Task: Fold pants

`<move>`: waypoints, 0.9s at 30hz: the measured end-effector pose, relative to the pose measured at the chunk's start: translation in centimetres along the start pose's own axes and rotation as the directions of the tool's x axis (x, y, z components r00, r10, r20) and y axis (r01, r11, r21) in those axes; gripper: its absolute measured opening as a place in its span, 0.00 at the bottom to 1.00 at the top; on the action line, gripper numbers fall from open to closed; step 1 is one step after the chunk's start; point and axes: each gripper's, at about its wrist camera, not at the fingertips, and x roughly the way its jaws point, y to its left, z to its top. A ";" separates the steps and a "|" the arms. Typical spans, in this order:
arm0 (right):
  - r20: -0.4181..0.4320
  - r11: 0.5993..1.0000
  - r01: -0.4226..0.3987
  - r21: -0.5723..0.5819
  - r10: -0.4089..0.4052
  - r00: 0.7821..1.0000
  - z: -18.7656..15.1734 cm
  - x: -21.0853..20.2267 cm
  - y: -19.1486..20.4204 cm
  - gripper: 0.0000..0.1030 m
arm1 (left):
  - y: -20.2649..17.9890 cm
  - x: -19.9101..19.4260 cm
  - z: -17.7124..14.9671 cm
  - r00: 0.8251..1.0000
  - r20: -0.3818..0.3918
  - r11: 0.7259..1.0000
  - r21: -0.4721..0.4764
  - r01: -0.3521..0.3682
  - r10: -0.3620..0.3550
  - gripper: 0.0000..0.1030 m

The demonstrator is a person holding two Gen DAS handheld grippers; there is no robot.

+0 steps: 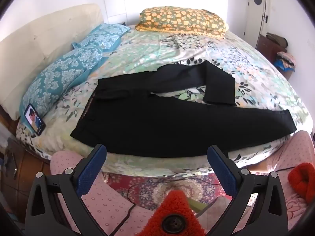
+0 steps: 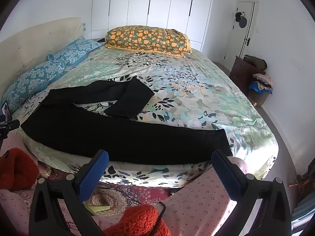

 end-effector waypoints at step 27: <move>-0.084 0.990 -0.052 -0.129 0.042 0.996 -0.1 1.3 2.5 1.00 | 2.2 1.3 -0.7 0.996 -0.051 0.991 -0.115 0.072 -0.078 0.99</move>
